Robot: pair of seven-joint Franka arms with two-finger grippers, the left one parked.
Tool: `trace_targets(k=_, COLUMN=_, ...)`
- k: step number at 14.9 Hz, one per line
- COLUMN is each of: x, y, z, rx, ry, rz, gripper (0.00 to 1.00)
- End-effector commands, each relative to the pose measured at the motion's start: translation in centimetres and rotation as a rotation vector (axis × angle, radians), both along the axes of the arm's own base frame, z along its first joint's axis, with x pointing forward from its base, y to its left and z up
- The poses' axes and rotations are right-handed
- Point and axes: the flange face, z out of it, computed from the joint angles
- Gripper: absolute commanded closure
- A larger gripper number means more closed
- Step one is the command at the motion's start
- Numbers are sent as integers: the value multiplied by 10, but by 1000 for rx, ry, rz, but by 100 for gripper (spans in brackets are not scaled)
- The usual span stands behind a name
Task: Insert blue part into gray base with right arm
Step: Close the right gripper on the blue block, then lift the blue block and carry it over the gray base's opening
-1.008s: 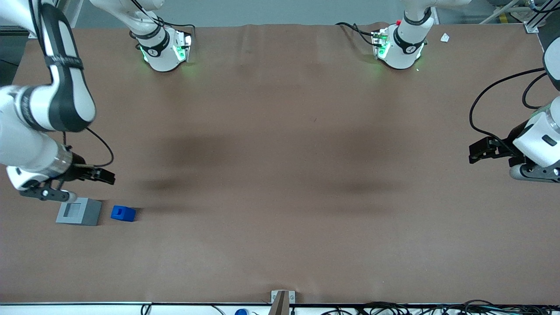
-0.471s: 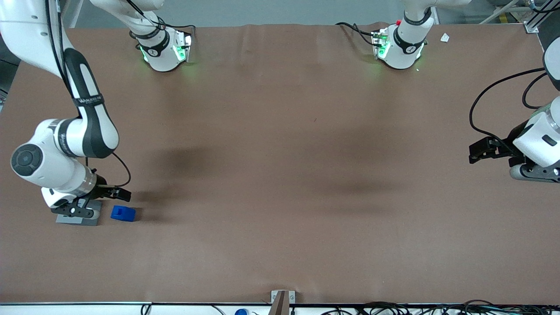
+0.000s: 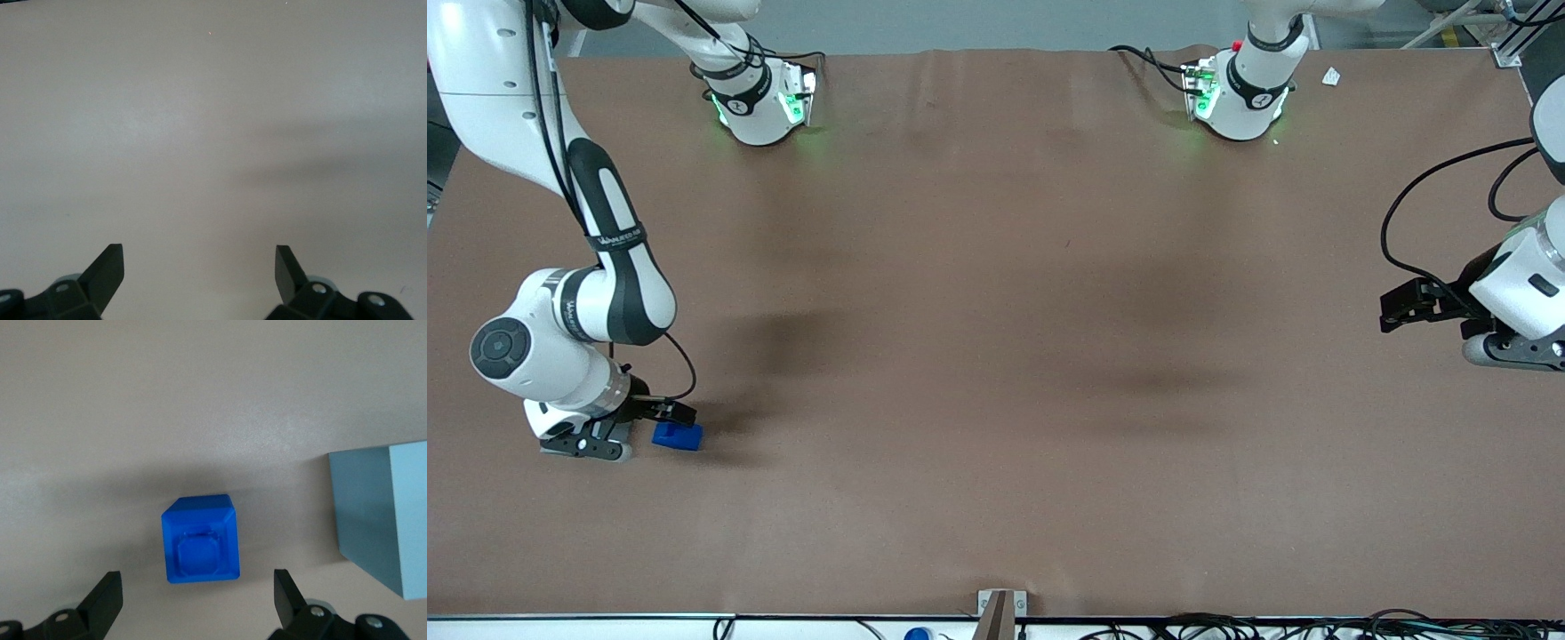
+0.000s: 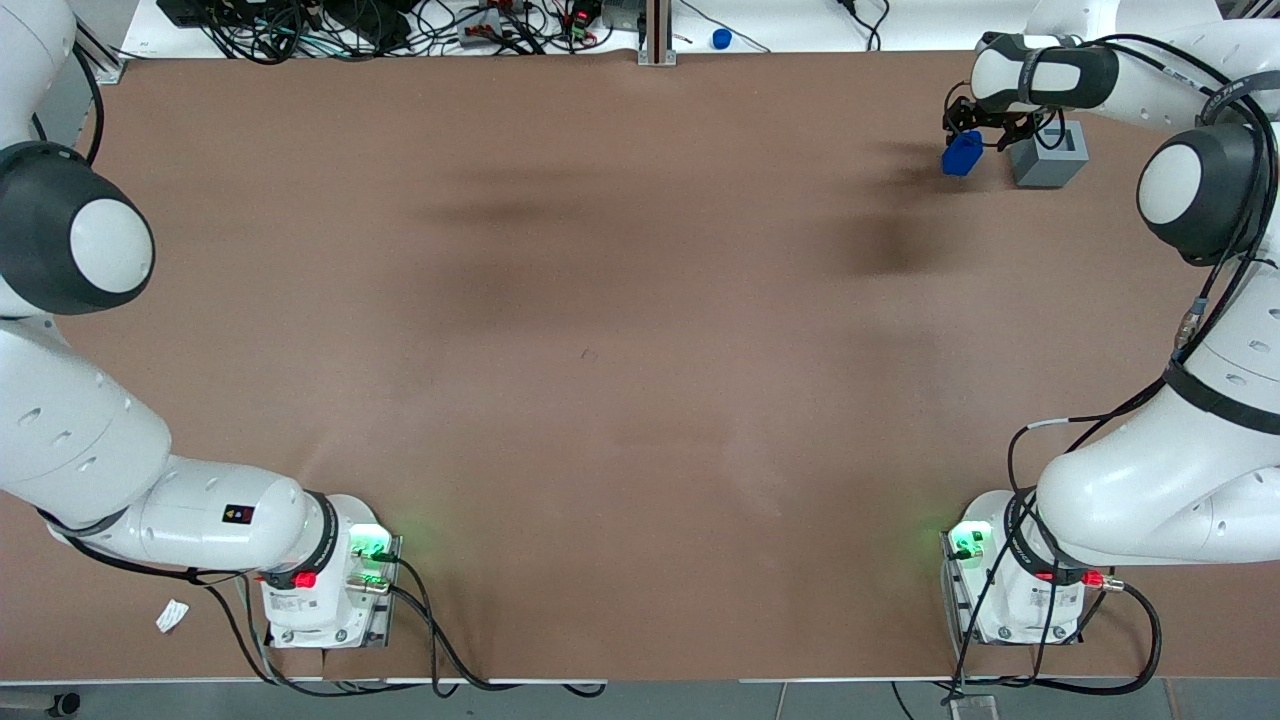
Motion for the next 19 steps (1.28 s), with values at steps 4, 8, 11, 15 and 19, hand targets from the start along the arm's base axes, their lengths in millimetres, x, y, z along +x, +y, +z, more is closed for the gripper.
trace_targets(k=4, x=14, y=-3, z=-11, rx=1, ry=-5, rz=5, gripper=8)
trace_targets(k=8, x=14, y=-8, z=-20, rx=0, ry=6, rz=38, gripper=36)
trace_targets(k=11, x=17, y=-8, z=-16, rx=6, ry=1, rz=29, gripper=80)
trace_targets(k=15, x=19, y=-17, z=12, rx=16, ry=84, rz=23, gripper=100)
trace_targets(k=19, x=25, y=-66, z=84, rx=16, ry=138, rz=143, gripper=100)
